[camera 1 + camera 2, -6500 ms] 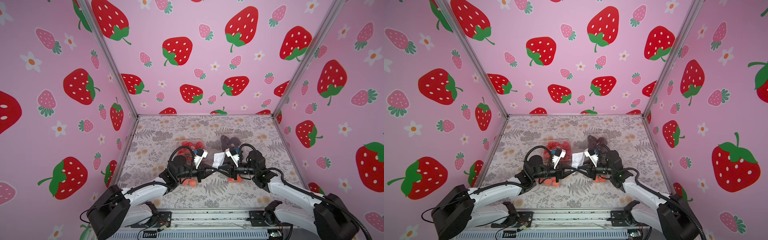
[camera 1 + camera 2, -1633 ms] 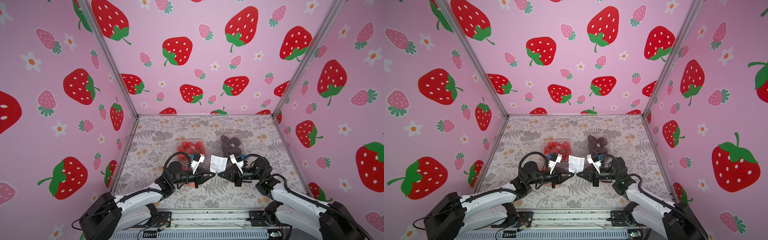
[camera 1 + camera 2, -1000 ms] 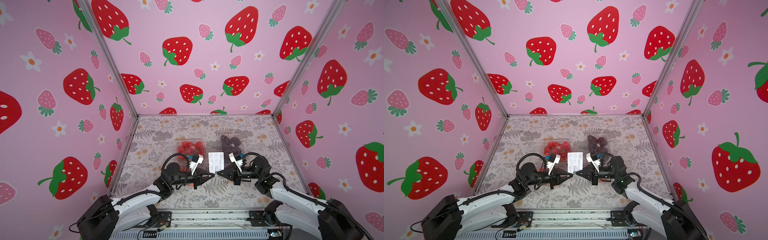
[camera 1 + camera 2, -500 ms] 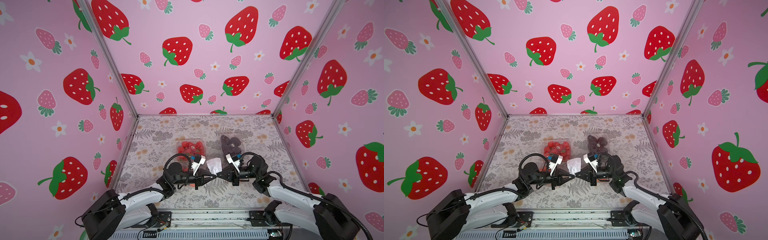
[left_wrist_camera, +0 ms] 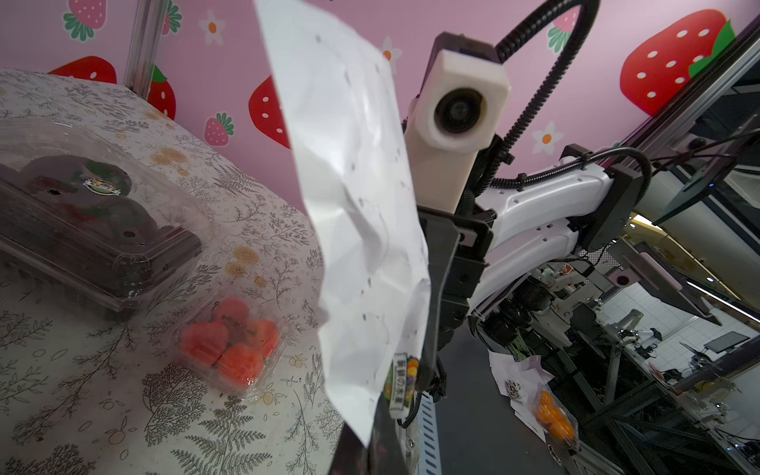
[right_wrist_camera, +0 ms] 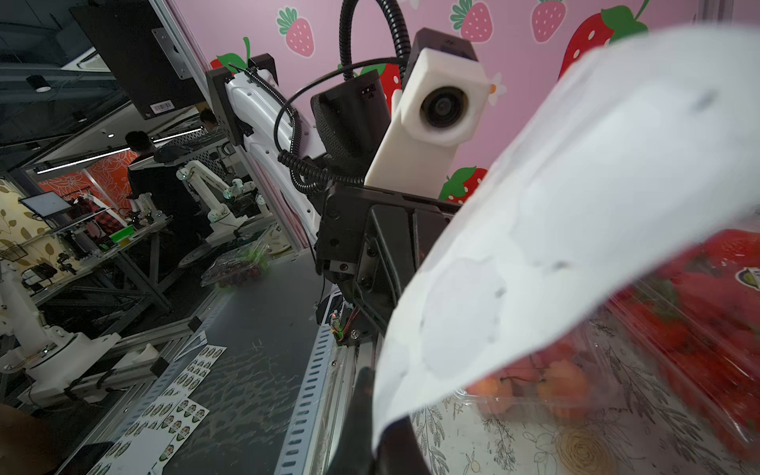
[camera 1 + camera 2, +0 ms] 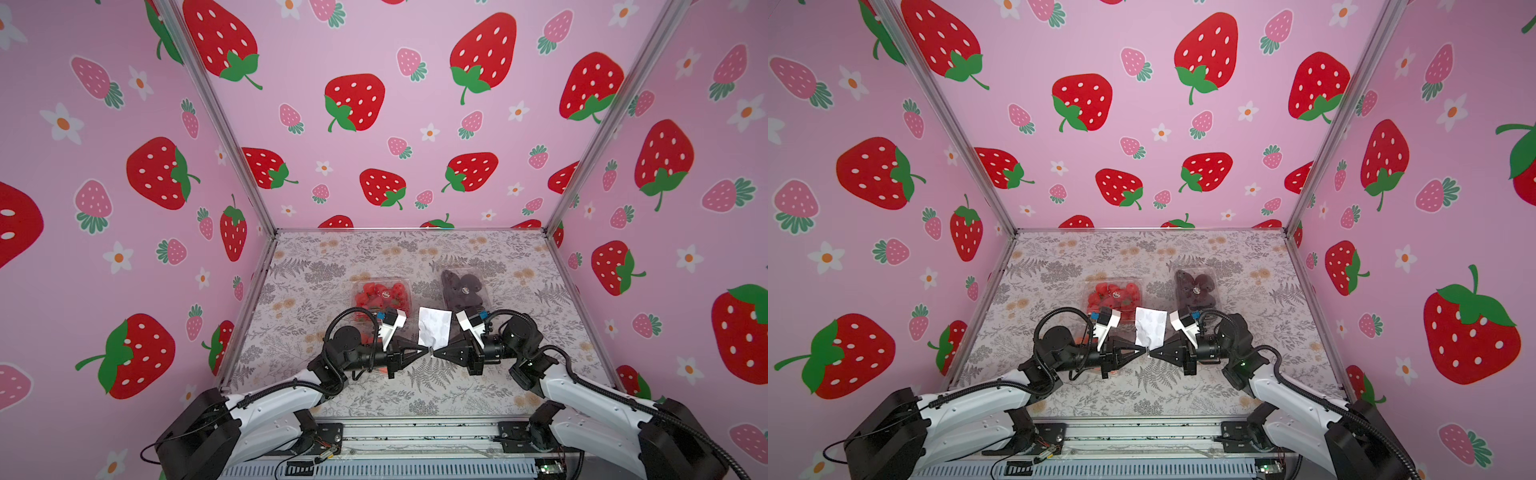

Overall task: Label fruit boxes
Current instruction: Adjust the label sticker.

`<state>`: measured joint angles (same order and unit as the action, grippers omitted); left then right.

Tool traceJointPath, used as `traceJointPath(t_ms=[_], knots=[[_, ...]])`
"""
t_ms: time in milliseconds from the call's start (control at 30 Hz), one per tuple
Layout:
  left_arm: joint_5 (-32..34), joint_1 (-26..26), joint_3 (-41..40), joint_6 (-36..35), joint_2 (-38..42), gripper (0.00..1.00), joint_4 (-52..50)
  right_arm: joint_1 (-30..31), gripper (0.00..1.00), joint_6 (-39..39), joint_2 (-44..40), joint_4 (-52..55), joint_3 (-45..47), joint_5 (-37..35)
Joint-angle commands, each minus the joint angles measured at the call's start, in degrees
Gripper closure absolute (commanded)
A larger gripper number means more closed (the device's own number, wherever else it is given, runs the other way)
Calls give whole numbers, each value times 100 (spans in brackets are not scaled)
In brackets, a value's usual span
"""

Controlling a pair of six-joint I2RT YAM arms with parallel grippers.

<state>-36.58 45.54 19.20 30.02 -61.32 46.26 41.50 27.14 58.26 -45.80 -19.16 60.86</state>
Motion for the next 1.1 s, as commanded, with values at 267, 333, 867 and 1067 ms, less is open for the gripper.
traceJointPath(t_ms=[267,333,867,1067], knots=[[-140,-18,-30,-40,148,100,-56,-40,79,-750,-95,972,-224,-567],[-173,-18,-6,-32,133,100,-48,-42,79,-717,-45,898,-254,-545],[-240,-15,42,-57,58,100,-98,-47,100,-408,264,285,-274,-283],[-110,-31,11,-152,114,100,-145,-36,100,-554,151,517,-250,-353]])
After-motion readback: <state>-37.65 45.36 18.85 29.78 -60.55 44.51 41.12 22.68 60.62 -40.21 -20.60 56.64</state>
